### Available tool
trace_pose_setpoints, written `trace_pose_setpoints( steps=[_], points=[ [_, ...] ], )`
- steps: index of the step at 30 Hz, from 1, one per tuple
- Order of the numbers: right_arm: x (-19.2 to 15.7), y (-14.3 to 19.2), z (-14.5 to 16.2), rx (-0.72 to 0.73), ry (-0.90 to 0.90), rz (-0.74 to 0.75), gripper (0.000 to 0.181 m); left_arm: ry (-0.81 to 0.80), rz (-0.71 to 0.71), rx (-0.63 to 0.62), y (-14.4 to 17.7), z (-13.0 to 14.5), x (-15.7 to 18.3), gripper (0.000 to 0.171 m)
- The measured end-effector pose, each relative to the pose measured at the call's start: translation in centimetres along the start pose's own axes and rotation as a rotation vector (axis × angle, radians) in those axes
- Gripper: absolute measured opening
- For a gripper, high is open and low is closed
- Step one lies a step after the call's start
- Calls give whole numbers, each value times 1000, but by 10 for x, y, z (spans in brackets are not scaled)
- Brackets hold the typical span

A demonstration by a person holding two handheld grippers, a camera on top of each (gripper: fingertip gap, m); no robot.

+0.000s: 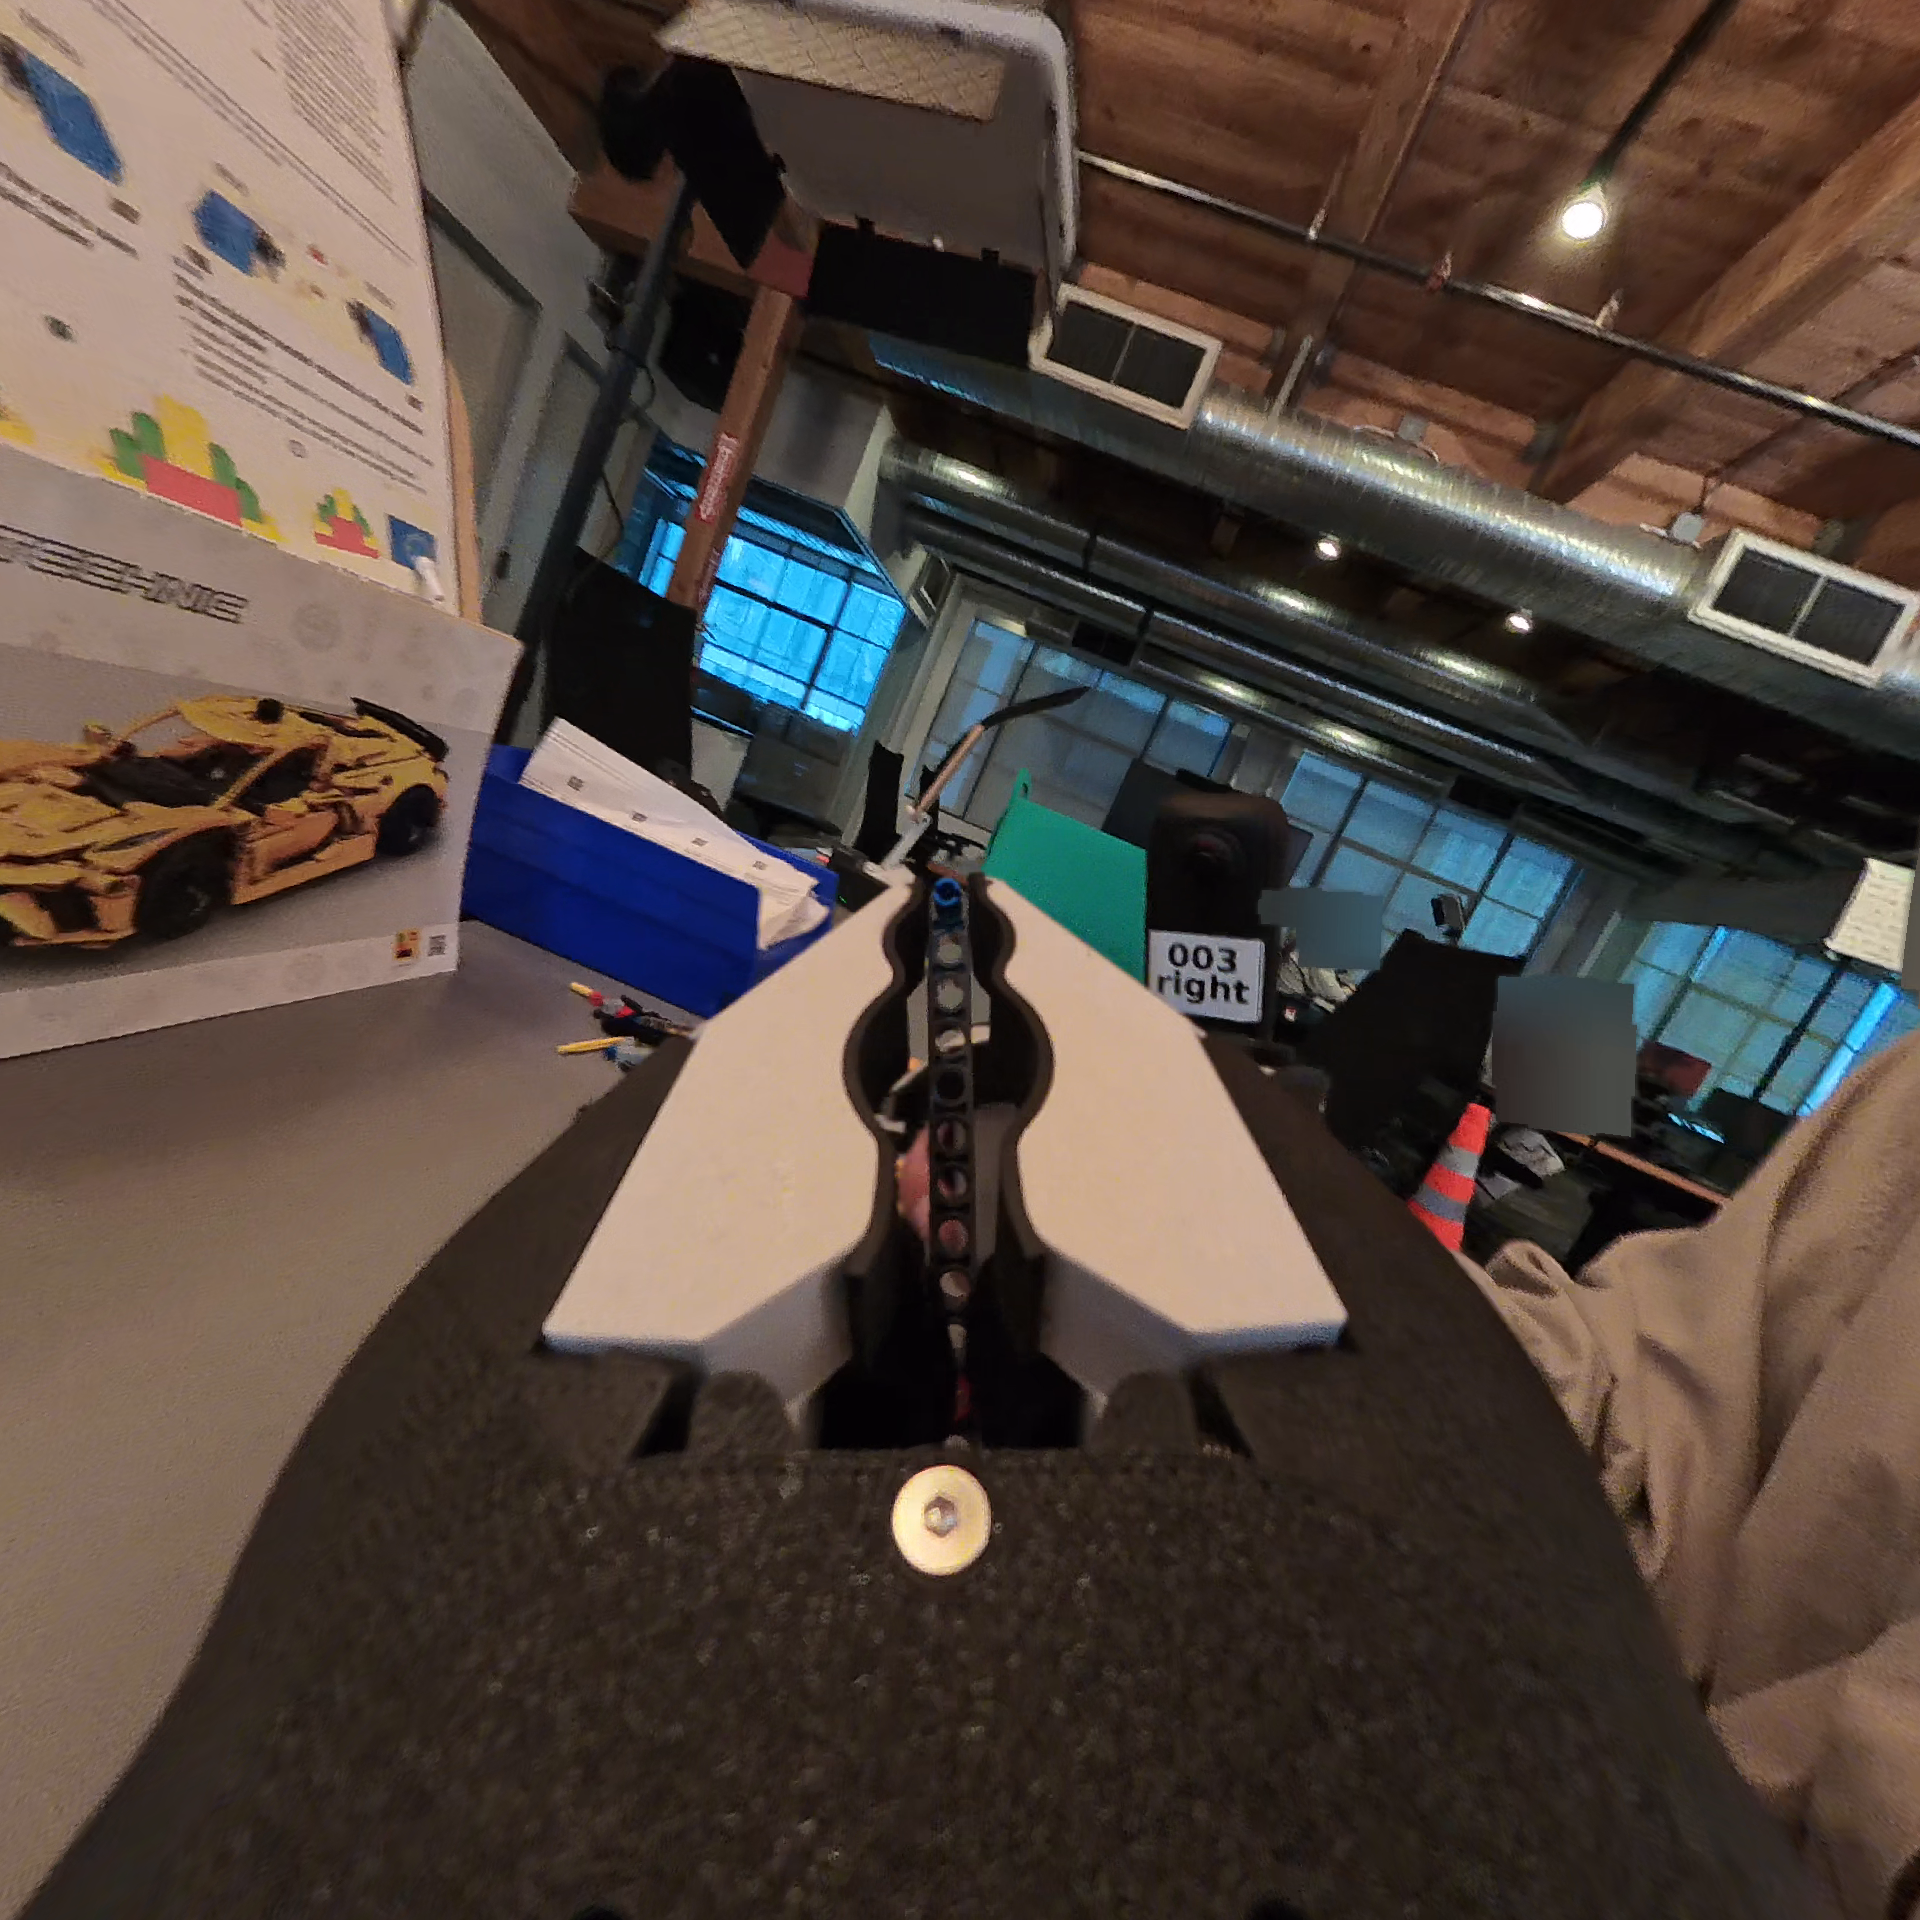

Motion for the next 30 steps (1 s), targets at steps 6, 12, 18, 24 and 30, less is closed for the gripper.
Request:
trace_pose_setpoints(
  steps=[6, 12, 18, 24, 30],
  points=[
    [4, 5, -1, 7, 2, -43, 8, 24, 101, -55, -6, 8, 14, 9],
    [9, 26, -21, 227, -258, -294, 8, 202, 173, -218, 0, 12, 0, 19],
    [-8, 27, -26, 254, -194, -411, 8, 584, 525, -342, -4, 30, 23, 23],
    [7, 30, -26, 252, -162, -268, 19, 290, 336, -333, -4, 31, 11, 9],
    [18, 37, -26, 226, -135, -205, 30, -84, 137, -321, 0, 26, 2, 8]
  ],
)
Point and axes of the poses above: each gripper's, where its closed fingertips meet, y back along the fingers, z out of its underside, x = y × z across the jaws, the point moved 6 cm from there along y, back along the fingers, and after that the axes turned 5 degrees about -z, right-handed, at the moved point
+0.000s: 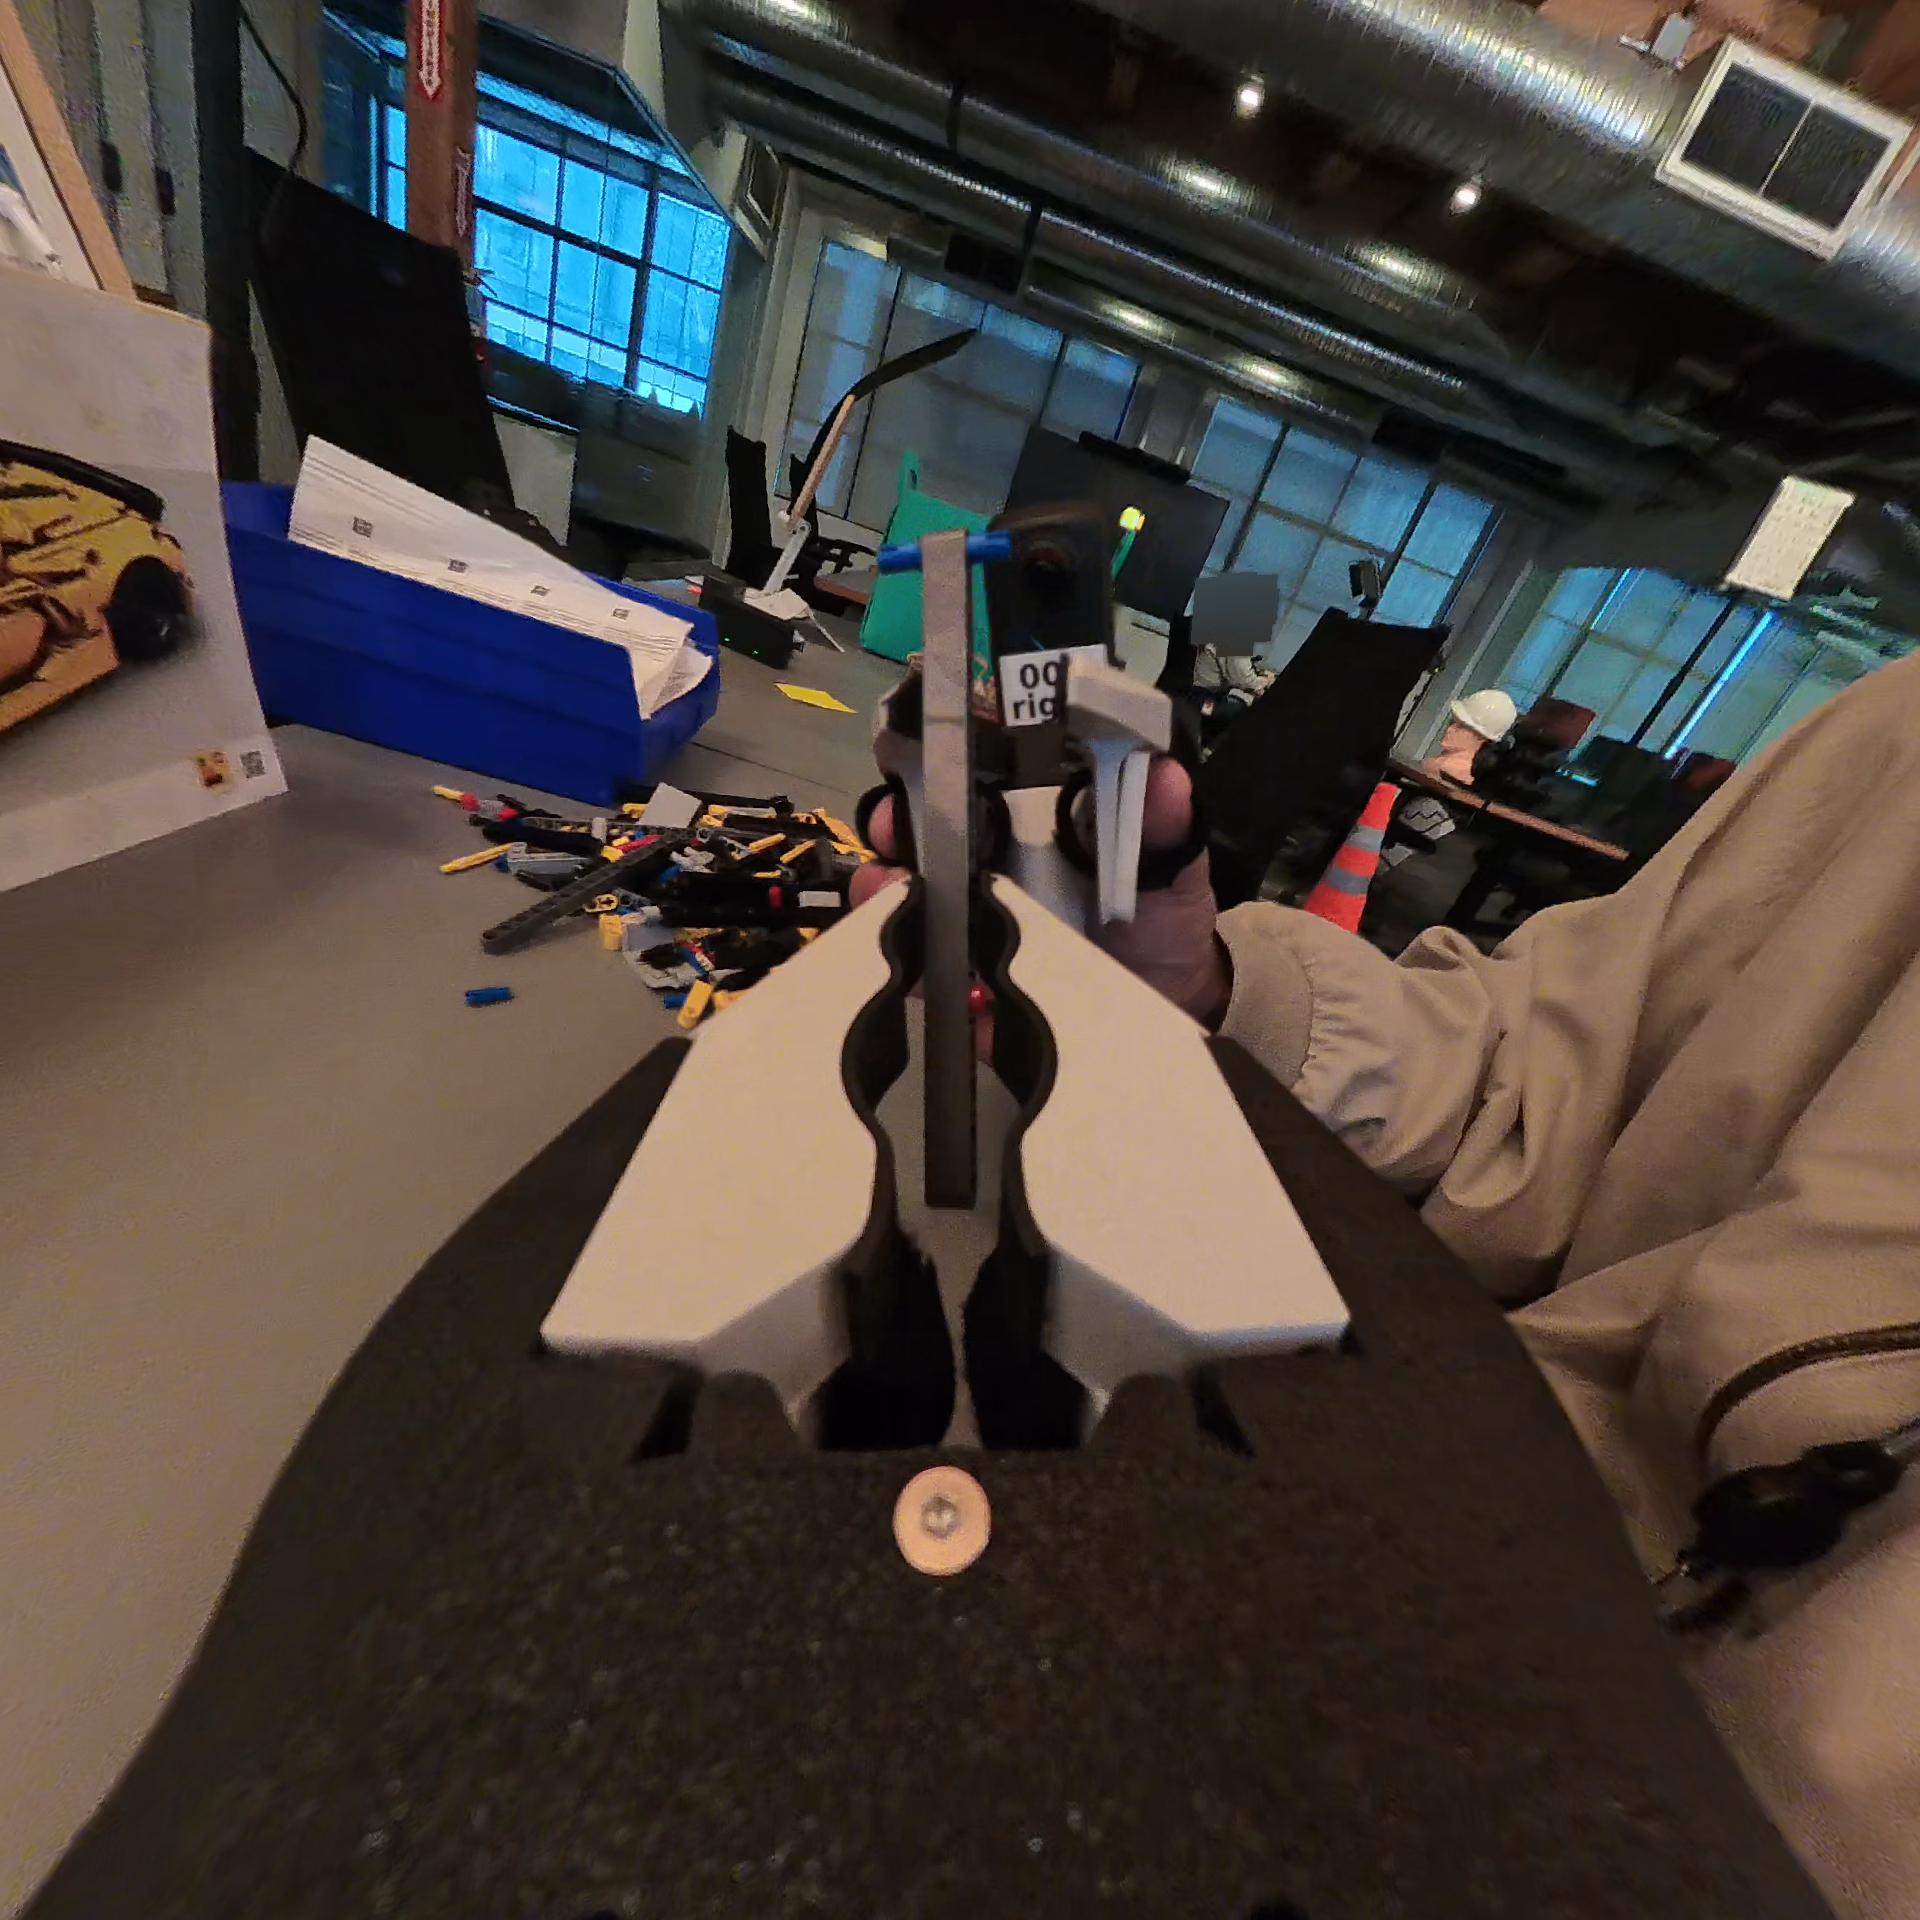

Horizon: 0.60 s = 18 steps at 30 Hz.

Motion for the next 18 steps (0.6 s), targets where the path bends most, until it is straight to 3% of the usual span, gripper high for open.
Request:
trace_pose_setpoints(
  steps=[7, 8, 15, 18],
  points=[
    [-6, 0, -5, 76, -147, -124, 25, -19, 27, -55, -12, 14, 7, 8],
    [-7, 0, -4, 67, -151, -127, 16, -8, 43, -61, -14, 16, 9, 8],
    [-8, -3, -1, 57, -129, -91, 22, -33, 15, -98, -17, 21, 9, 8],
    [-9, -3, 0, 50, -202, -136, 16, -40, 33, -105, -18, 23, 13, 8]
  ],
)
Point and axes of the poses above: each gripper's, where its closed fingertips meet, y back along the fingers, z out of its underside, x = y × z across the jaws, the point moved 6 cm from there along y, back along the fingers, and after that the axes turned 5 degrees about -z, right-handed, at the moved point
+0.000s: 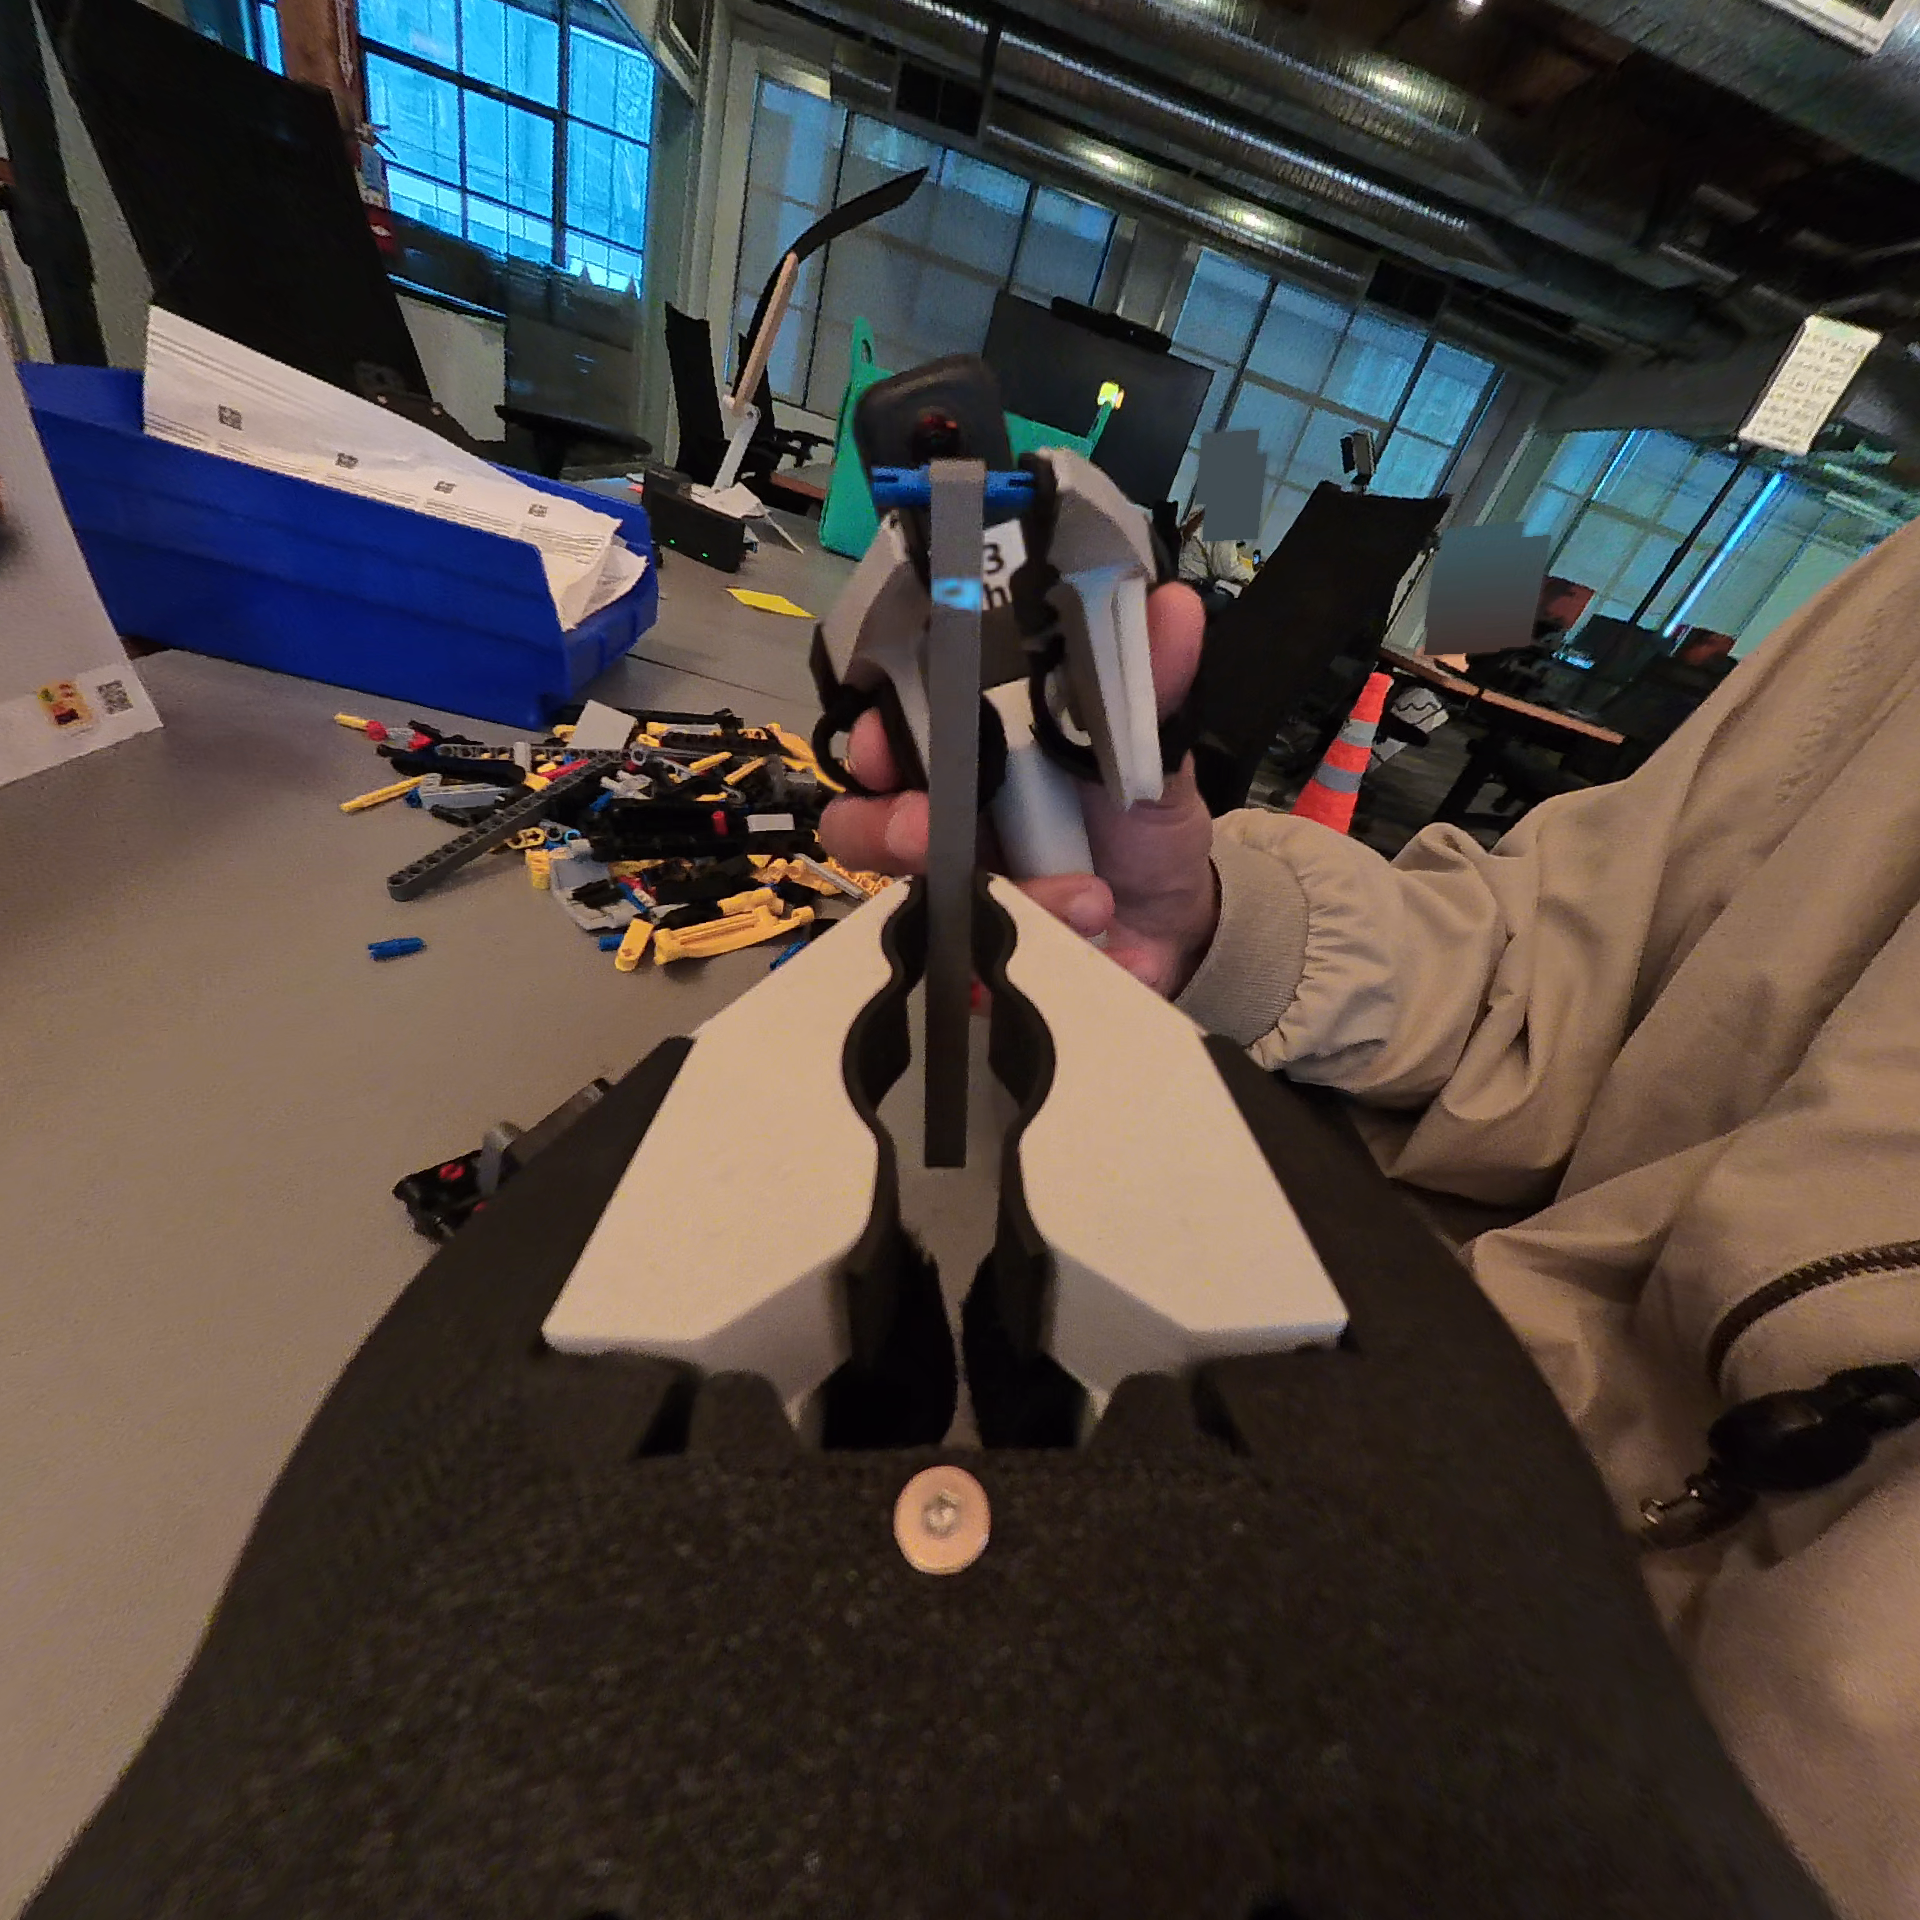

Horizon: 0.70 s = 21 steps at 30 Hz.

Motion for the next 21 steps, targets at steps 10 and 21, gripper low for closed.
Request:
trace_pose_setpoints(
  steps=[10, 21],
  points=[
    [-12, -2, 8, -89, 190, -82, 11, -21, 90, -55, -5, 3, 19, 8],
    [-4, -13, 19, -202, 407, 80, 7, -165, -129, -36, -6, -2, 7, 8]
  ],
)
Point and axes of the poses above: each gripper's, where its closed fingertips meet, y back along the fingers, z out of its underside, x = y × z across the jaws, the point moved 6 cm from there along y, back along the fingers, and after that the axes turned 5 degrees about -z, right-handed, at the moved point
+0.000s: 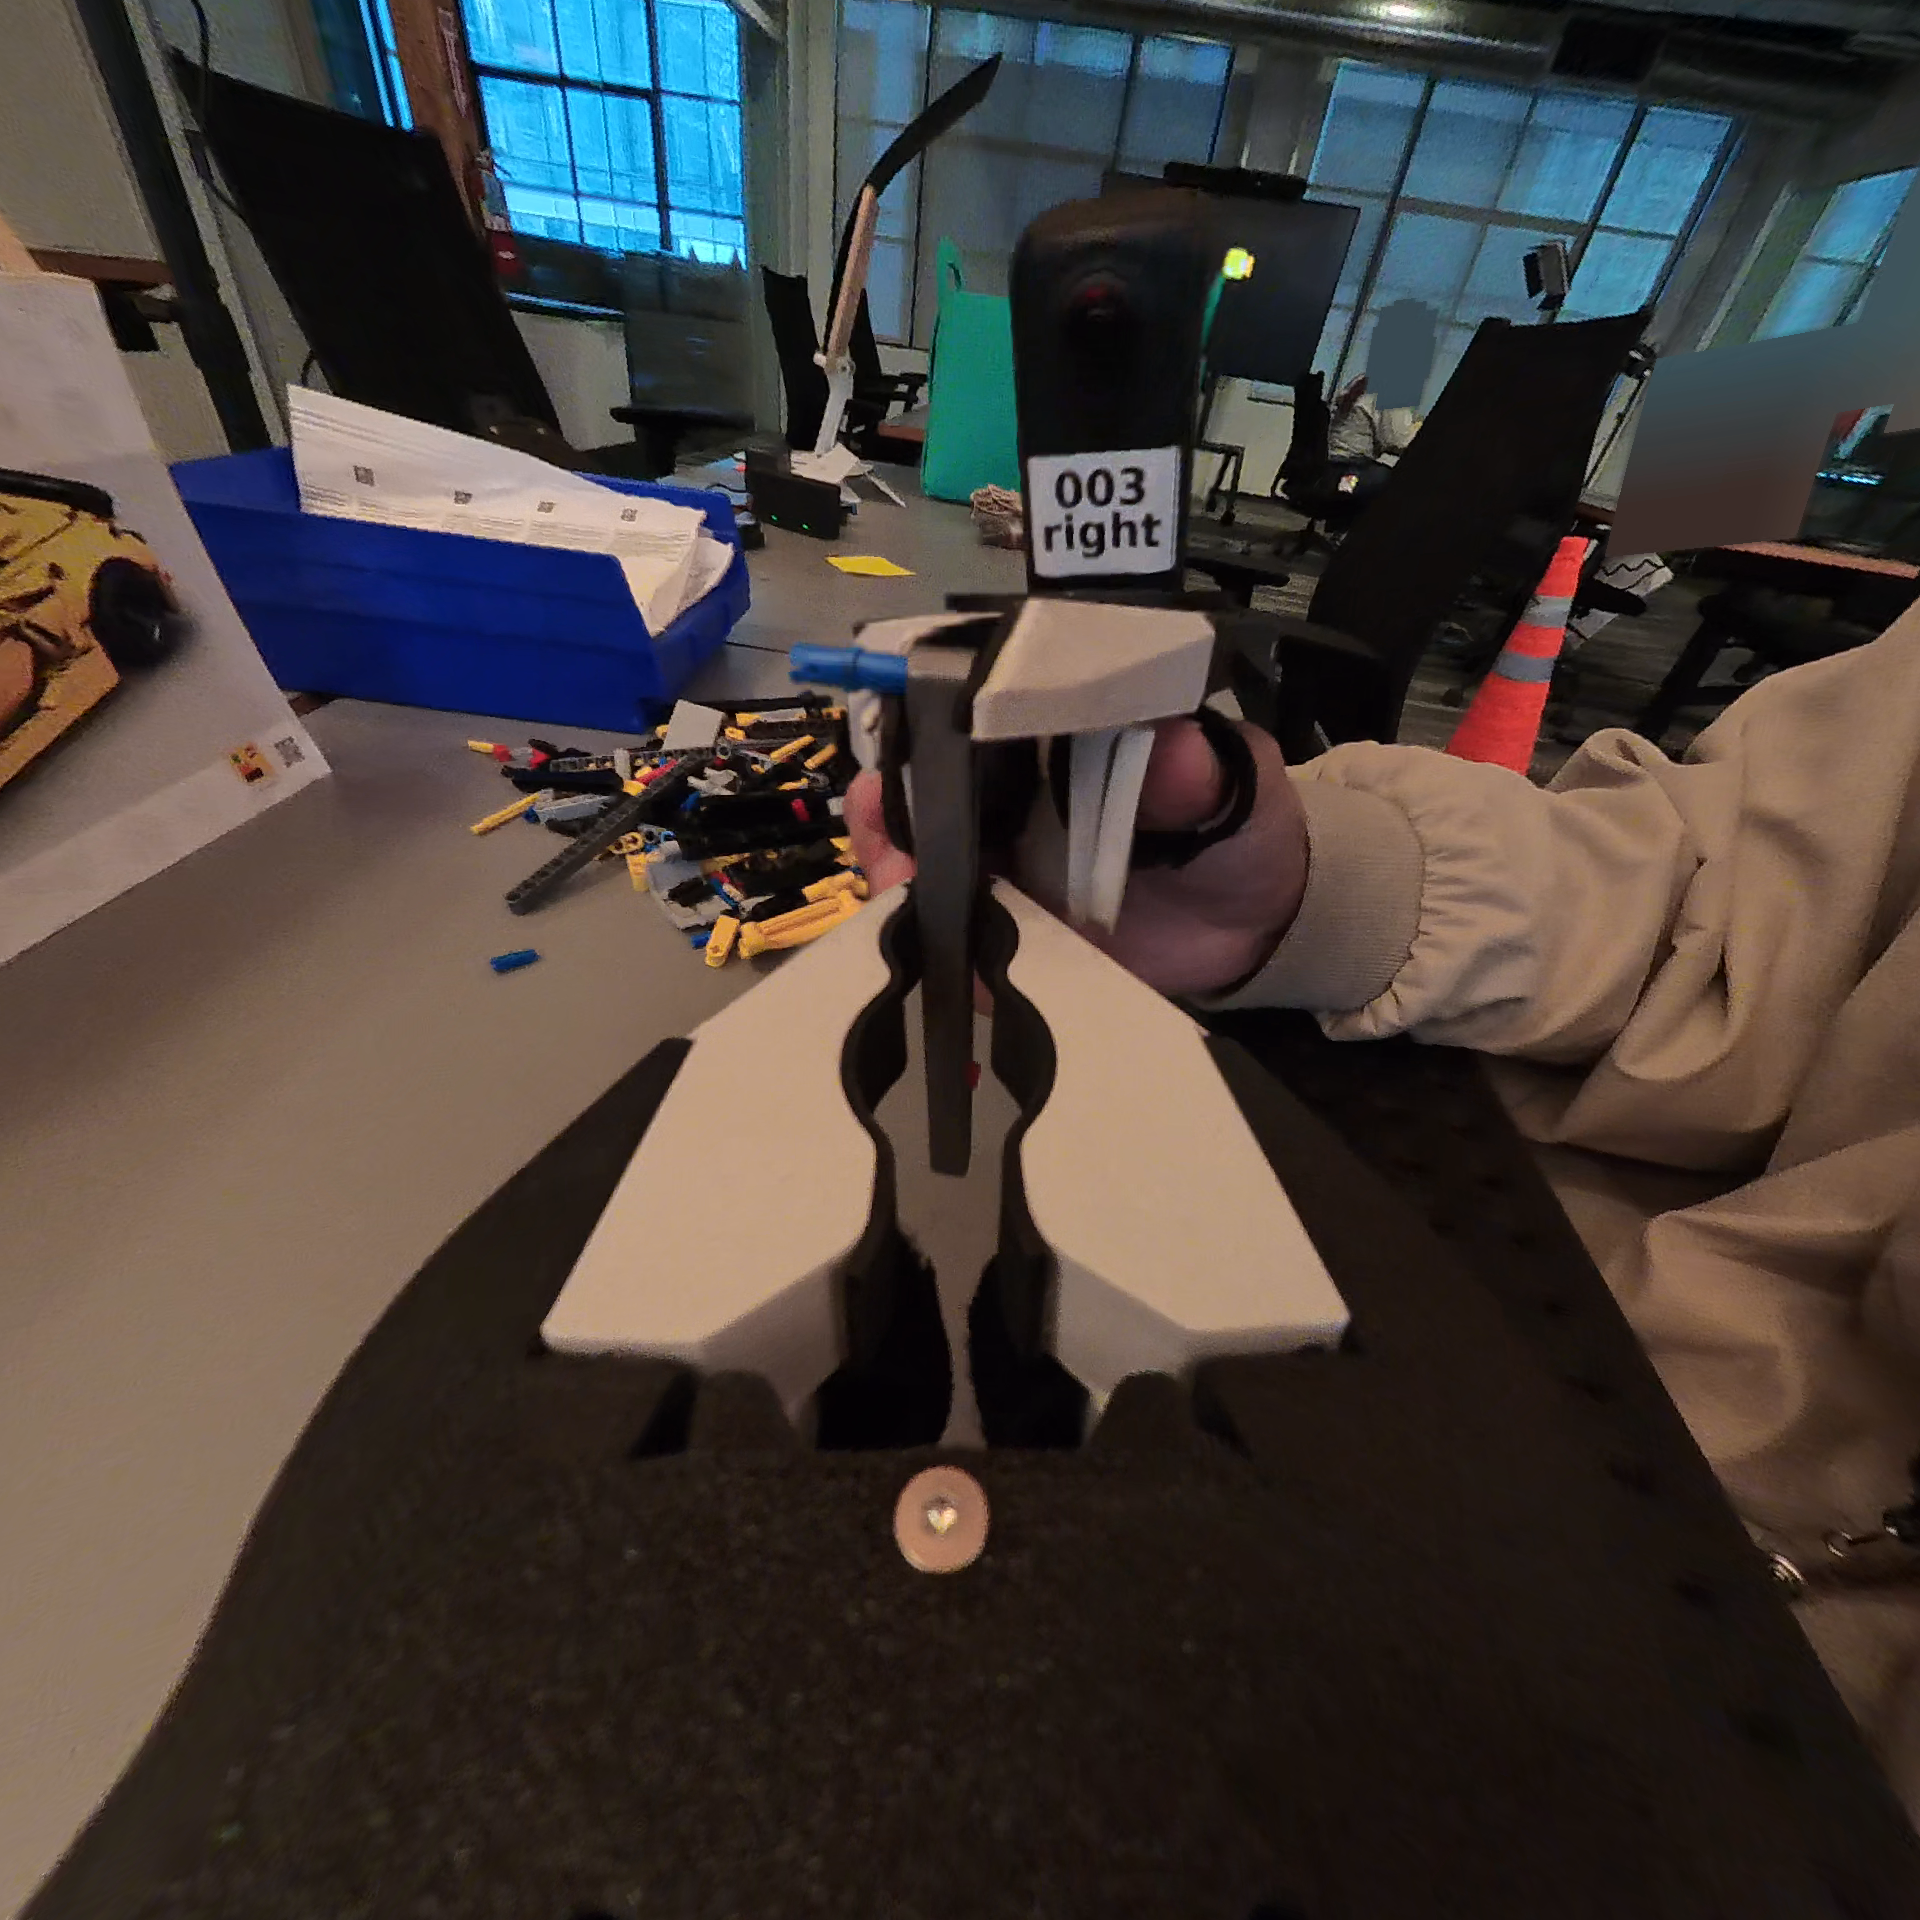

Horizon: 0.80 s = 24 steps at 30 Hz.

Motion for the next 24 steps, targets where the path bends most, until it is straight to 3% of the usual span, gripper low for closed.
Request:
trace_pose_setpoints(
  steps=[3, 6, 10, 13, 16, 20, 24],
  points=[
    [3, 4, -1, 1, -82, -18, 11, -140, -104, -28, 3, 2, -8, 8],
    [7, 7, 3, -20, -348, -145, 38, -541, -335, -173, 8, 11, -22, 7],
    [12, 6, 17, -82, -476, -158, 19, -805, -414, -260, 10, 18, -24, 7],
    [15, 5, 25, -149, -409, -91, 7, -843, -434, -319, 8, 22, -25, 7],
    [22, 9, 29, -198, -374, -1, 5, -838, -475, -386, 7, 27, -30, 7],
    [25, 13, 24, -145, -390, 15, 3, -970, -575, -299, 6, 18, -24, 8],
    [26, 11, 29, -176, -382, 53, 3, -972, -584, -293, 1, 18, -16, 9]
  ],
)
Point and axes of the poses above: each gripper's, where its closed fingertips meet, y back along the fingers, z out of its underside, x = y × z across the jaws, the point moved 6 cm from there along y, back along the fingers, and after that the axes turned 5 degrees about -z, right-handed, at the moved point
